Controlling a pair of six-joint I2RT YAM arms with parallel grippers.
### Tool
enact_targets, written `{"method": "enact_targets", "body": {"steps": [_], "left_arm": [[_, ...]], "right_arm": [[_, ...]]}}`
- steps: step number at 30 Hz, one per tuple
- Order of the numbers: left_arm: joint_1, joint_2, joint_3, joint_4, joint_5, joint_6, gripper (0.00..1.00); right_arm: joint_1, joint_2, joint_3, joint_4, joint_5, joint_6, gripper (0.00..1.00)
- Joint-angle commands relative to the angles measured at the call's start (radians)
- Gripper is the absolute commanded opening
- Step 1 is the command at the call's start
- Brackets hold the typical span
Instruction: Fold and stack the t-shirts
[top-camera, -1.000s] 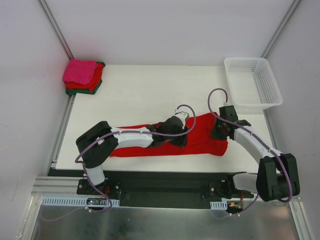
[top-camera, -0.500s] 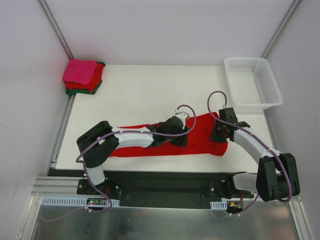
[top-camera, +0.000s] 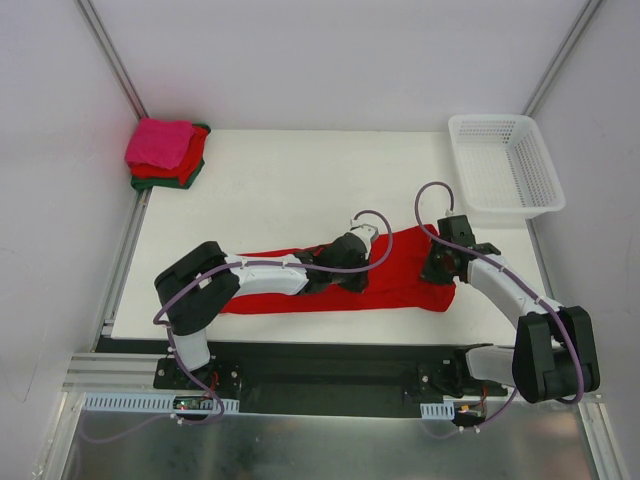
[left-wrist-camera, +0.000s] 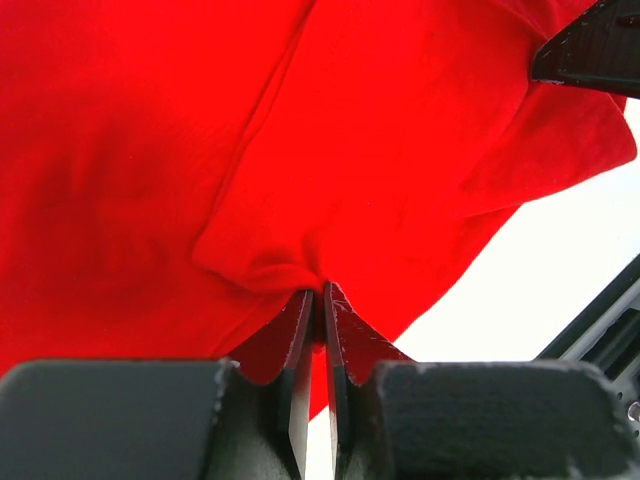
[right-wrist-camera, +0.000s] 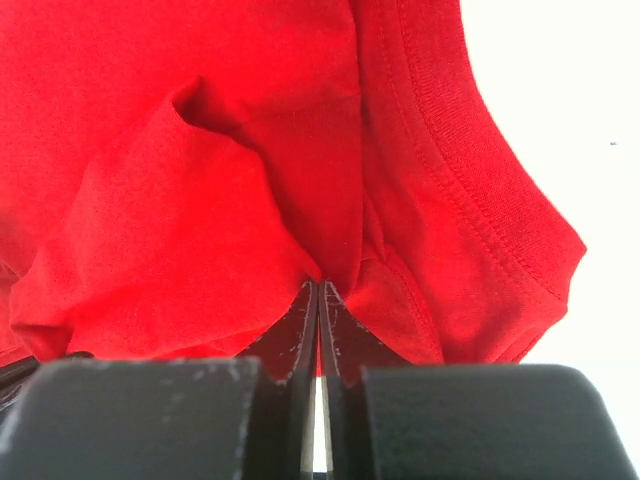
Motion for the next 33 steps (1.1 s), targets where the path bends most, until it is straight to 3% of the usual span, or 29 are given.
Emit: {"method": "enact_targets", "body": {"steps": [1, 13, 33], "left_arm": [[0.001, 0.004, 0.018, 0.019, 0.002, 0.002, 0.06], [0.001, 0.016, 0.015, 0.019, 0.056, -0.026, 0.06], [0.001, -0.035, -0.063, 0.034, 0.097, -0.064, 0.06]], "right_arm": [[-0.004, -0.005, 0.021, -0.012, 0.010, -0.005, 0.01], [-0.021, -0.053, 0.064, -0.097, 0.130, -0.029, 0.01], [-0.074, -0.070, 0.067, -0.124, 0.142, -0.051, 0.01]]}}
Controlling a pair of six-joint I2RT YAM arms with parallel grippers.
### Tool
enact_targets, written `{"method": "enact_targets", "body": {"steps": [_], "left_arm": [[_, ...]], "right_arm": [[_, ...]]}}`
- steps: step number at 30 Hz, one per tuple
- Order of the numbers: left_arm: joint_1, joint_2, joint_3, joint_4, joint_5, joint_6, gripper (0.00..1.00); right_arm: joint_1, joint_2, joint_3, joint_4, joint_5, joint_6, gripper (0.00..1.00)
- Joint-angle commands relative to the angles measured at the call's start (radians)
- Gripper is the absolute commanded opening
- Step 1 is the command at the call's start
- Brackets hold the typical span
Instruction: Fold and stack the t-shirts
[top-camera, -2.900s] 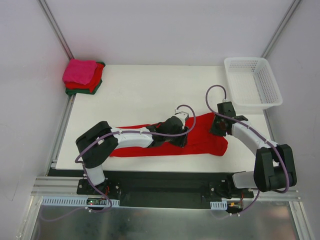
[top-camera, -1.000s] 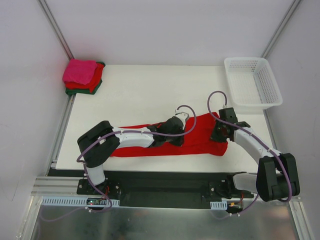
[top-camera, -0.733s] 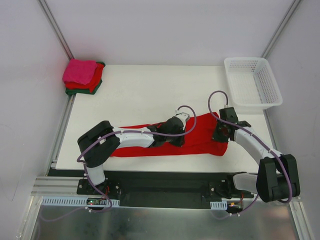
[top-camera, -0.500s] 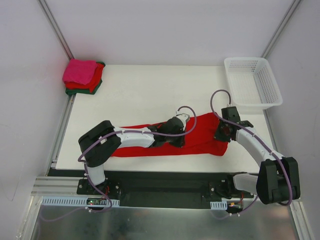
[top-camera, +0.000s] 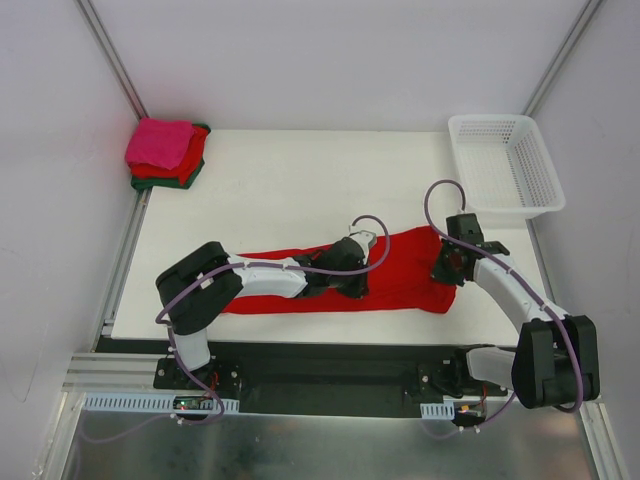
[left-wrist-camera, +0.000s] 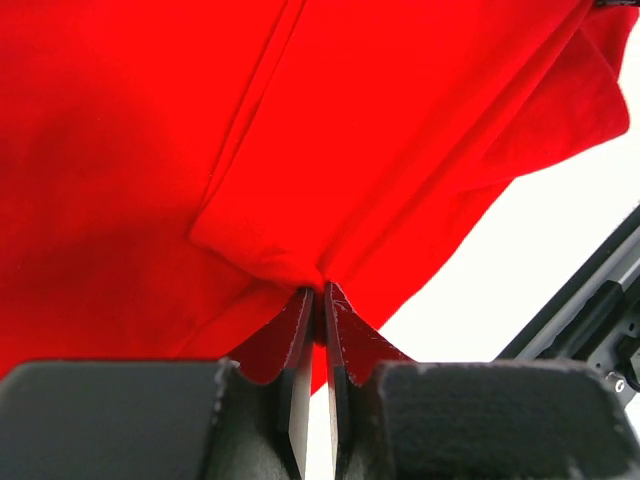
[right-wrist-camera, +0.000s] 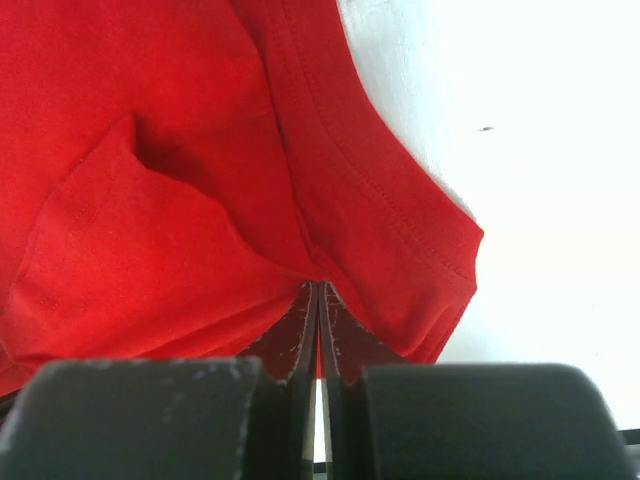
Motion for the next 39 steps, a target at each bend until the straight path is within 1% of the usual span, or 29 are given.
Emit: {"method": "enact_targets", "body": {"steps": [1, 10, 12, 14, 15, 16, 18, 20, 23, 25, 26, 28, 32, 33, 34, 35, 36, 39], "left_arm": [[0.001, -0.041, -0.020, 0.000, 0.023, -0.011, 0.06], [0.001, -0.029, -0.013, 0.004, 0.035, -0.019, 0.08], [0.001, -0.027, -0.011, 0.006, 0.042, -0.020, 0.13], [0.001, -0.022, -0.007, 0.007, 0.058, -0.022, 0.17], [0.001, -0.021, -0.005, 0.009, 0.065, -0.025, 0.26], [0.001, -0.021, -0.002, 0.011, 0.072, -0.028, 0.31], [0.001, -0.021, 0.004, 0.012, 0.092, -0.036, 0.37], [0.001, -0.030, 0.006, 0.015, 0.104, -0.042, 0.40], [0.001, -0.058, 0.003, 0.015, 0.121, -0.043, 0.48], [0.001, -0.093, -0.003, 0.015, 0.127, -0.045, 0.53], [0.001, -0.107, -0.013, 0.014, 0.131, -0.047, 0.53], [0.001, -0.154, -0.017, 0.004, 0.129, -0.047, 0.56], [0.001, -0.236, -0.022, -0.032, 0.097, -0.018, 0.61], [0.001, -0.260, -0.019, -0.054, 0.083, -0.004, 0.60], [0.001, -0.271, -0.016, -0.068, 0.053, 0.012, 0.57], [0.001, -0.276, -0.004, -0.081, 0.030, 0.045, 0.47], [0.001, -0.280, 0.001, -0.107, 0.010, 0.062, 0.39], [0.019, -0.273, 0.023, -0.140, -0.023, 0.113, 0.00]], "right_arm": [[-0.023, -0.039, 0.037, -0.026, 0.050, -0.029, 0.01], [-0.030, -0.049, 0.040, -0.037, 0.045, -0.038, 0.01], [-0.032, -0.054, 0.041, -0.040, 0.044, -0.044, 0.02], [-0.032, -0.058, 0.041, -0.043, 0.042, -0.049, 0.06], [-0.032, -0.063, 0.041, -0.045, 0.040, -0.050, 0.11], [-0.032, -0.066, 0.041, -0.048, 0.040, -0.052, 0.14], [-0.032, -0.078, 0.045, -0.052, 0.044, -0.055, 0.22], [-0.033, -0.097, 0.049, -0.063, 0.050, -0.053, 0.24], [-0.033, -0.123, 0.068, -0.088, 0.065, -0.056, 0.26], [-0.035, -0.143, 0.084, -0.108, 0.070, -0.058, 0.30], [-0.035, -0.150, 0.089, -0.109, 0.070, -0.056, 0.31], [-0.033, -0.172, 0.103, -0.120, 0.056, -0.056, 0.33], [-0.032, -0.186, 0.101, -0.111, -0.008, -0.055, 0.34], [-0.033, -0.184, 0.097, -0.094, -0.047, -0.053, 0.29], [-0.032, -0.180, 0.077, -0.085, -0.062, -0.050, 0.25], [-0.030, -0.178, 0.068, -0.074, -0.067, -0.044, 0.17], [-0.030, -0.175, 0.057, -0.051, -0.112, -0.040, 0.02], [-0.027, -0.167, 0.011, -0.005, -0.156, -0.023, 0.01]]}}
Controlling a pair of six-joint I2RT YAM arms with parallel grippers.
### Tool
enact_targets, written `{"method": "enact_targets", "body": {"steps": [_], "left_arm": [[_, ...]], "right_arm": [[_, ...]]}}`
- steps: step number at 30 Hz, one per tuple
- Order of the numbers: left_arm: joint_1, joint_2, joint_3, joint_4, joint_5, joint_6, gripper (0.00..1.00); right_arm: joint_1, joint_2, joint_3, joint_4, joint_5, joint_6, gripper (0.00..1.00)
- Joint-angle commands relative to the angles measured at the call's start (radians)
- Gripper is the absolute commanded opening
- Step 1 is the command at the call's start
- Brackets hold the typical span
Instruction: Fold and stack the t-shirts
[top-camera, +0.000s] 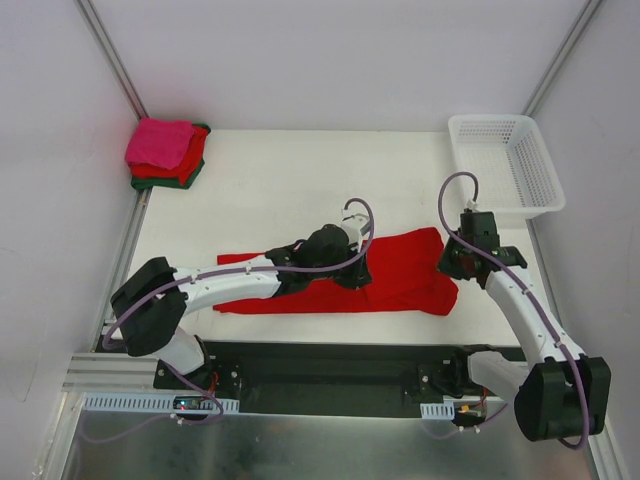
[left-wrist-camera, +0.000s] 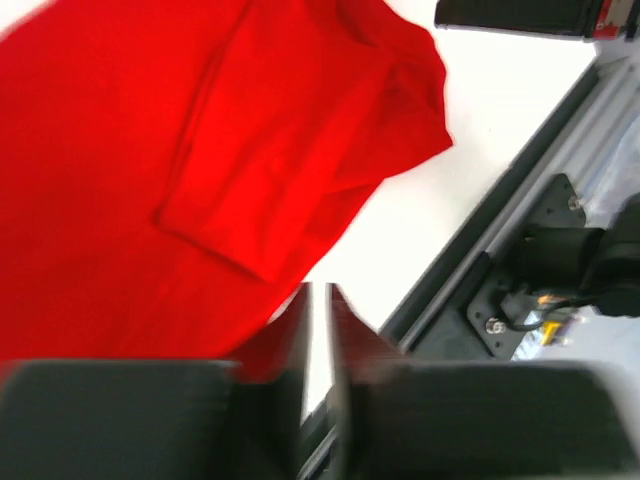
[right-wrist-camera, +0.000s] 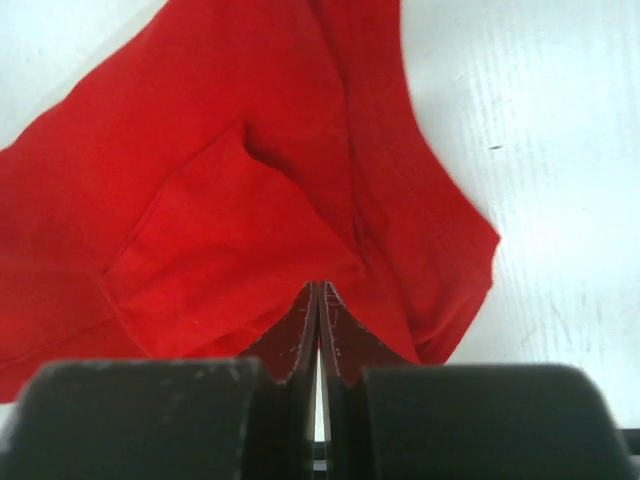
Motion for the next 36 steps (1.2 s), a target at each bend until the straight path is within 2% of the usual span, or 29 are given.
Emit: {"method": "enact_targets", "body": {"steps": [1, 16, 22, 29, 36], "left_arm": [[0.033, -0.009, 0.036, -0.081, -0.074, 0.095, 0.00], [0.242, 0.017, -0.036, -0.107, -0.044, 0.179, 0.00], [0.297, -0.072, -0.132, -0.171, -0.082, 0.154, 0.00], [0.325, -0.215, -0.223, -0.251, -0.116, 0.155, 0.00], [0.383, -0.219, -0.228, -0.266, -0.140, 0.181, 0.00]], "right_arm": [[0.005, 0.004, -0.052, 0.069, -0.104, 0.018, 0.01], [0.214, 0.190, -0.009, 0.161, -0.073, 0.077, 0.02], [0.286, 0.265, 0.034, 0.173, -0.042, 0.095, 0.01], [0.311, 0.314, 0.072, 0.176, -0.032, 0.098, 0.01], [0.348, 0.337, 0.087, 0.175, -0.033, 0.107, 0.01]]}}
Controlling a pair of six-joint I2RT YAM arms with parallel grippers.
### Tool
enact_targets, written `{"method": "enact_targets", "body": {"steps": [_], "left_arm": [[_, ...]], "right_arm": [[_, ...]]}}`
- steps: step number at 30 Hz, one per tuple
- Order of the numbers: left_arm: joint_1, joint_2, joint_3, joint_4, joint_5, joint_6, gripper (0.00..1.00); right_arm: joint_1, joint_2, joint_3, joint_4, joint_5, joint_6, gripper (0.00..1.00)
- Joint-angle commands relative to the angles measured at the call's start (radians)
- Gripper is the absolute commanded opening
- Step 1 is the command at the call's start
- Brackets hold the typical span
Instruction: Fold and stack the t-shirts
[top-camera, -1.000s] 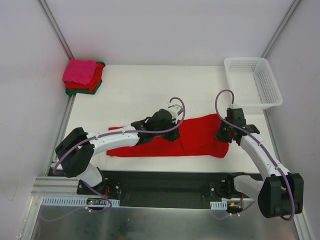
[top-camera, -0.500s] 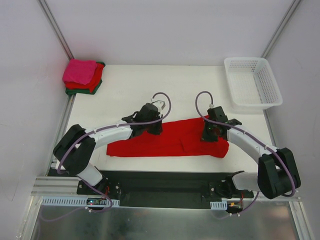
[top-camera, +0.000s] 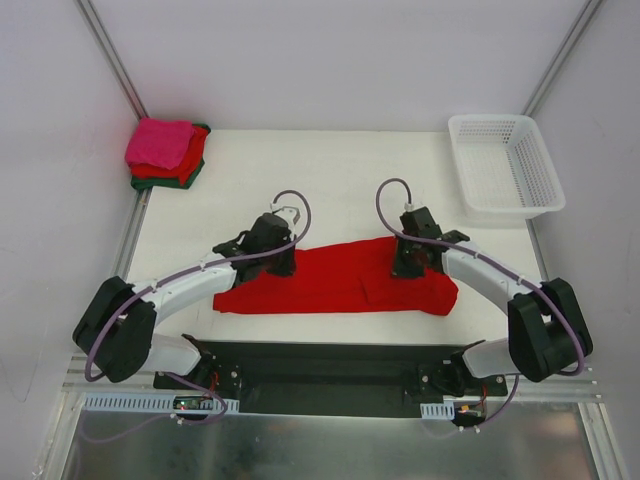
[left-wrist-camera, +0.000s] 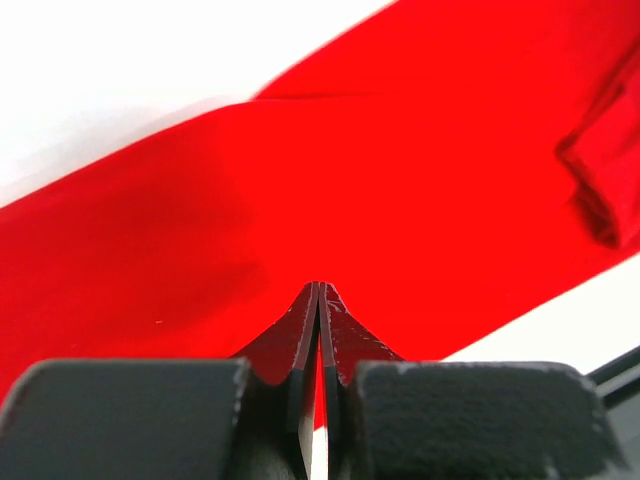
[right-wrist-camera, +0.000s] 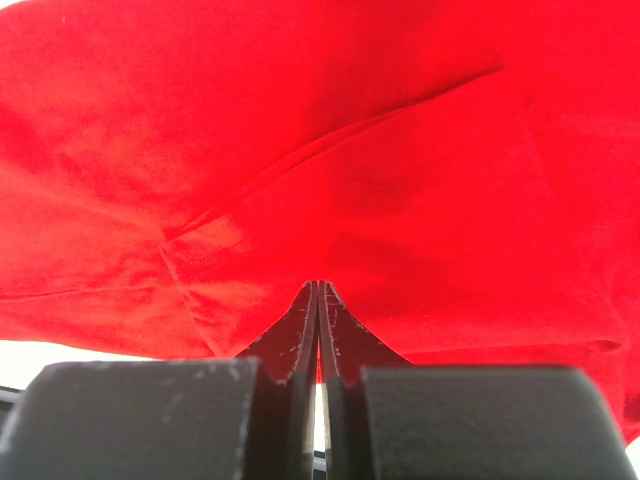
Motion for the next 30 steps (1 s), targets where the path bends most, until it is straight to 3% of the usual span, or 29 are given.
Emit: {"method": "enact_targets", "body": {"steps": [1, 12, 30], "left_arm": [[0.044, -0.002, 0.009, -0.025, -0.040, 0.036, 0.00], [0.192, 0.212, 0.152, -0.025, -0.047, 0.038, 0.00], [0.282, 0.366, 0.281, -0.091, -0.156, 0.053, 0.00]], "right_arm": [[0.030, 0.003, 0.040, 0.009, 0.018, 0.021, 0.01], [0.075, 0.043, 0.037, 0.001, 0.066, 0.026, 0.01], [0.081, 0.236, 0.098, -0.048, 0.170, -0.023, 0.01]]}}
